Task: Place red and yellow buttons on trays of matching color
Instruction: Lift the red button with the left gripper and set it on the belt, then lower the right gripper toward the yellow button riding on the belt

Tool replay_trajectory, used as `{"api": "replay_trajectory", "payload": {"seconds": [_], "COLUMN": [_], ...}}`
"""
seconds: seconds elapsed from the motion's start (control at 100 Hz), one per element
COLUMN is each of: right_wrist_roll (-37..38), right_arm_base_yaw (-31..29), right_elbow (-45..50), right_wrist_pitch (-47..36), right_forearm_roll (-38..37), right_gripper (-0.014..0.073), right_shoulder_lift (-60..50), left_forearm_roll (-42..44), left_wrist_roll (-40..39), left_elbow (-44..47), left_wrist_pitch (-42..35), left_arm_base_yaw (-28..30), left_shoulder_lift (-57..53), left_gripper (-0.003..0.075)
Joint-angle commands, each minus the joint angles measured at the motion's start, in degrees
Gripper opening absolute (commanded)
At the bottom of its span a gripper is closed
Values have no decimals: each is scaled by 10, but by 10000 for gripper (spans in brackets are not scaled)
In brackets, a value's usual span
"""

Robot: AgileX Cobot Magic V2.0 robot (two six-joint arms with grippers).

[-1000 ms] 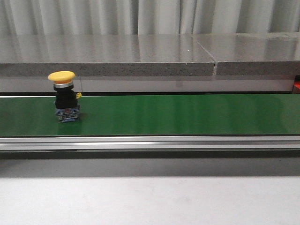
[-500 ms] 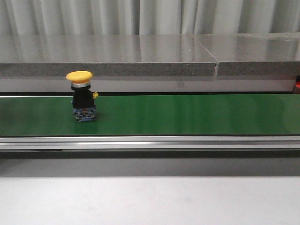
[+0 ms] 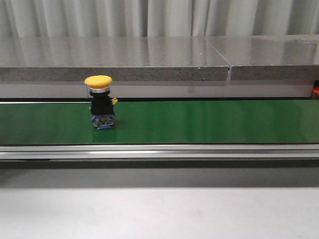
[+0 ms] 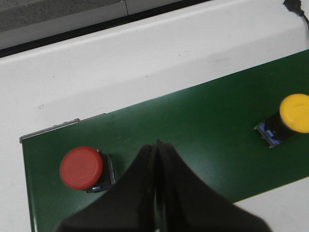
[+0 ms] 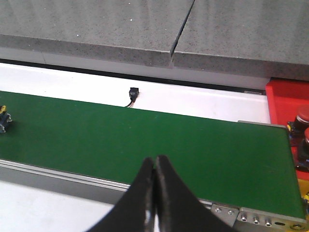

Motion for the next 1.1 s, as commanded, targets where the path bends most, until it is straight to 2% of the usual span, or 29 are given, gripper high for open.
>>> {"api": "replay_trajectory", "payload": {"seconds": [0.0,0.17,0.38,0.67,0.95,1.02,1.09], "right_wrist_roll": [-5,-5,-5,-5,-5,-5,-5], "right_arm_base_yaw": [1,1,22,110,194,203,211], "right_elbow": [-15,-19,-63,-161,-282,-317,-350], "right_wrist_pitch": [-51,-58,-28,1,62,83,99], "right_forearm_roll": [-4,-4,-8,-33,-47,-45,-40], "right_gripper": [-66,-66,-66,-66,-63,-22,106], "right_shoulder_lift": [3,6,53,170,328,374,415], "left_forearm_roll": [-18,-40,-64,-83,-83,-83,-83], "left_wrist_roll": [2,2,2,2,2,2,2], "left_elbow": [31,113,196,255,259,259,259], "left_wrist_pitch": [-64,-76,-81,-82,-75,-72,-72], "left_arm_base_yaw": [-7,-7,-7,-7,-7,-7,-7], "left_shoulder_lift": [-60,-154,-268,-376,-390,-390,-390], "left_gripper": [-21,-21,-21,-21,-21,-21,-21]}}
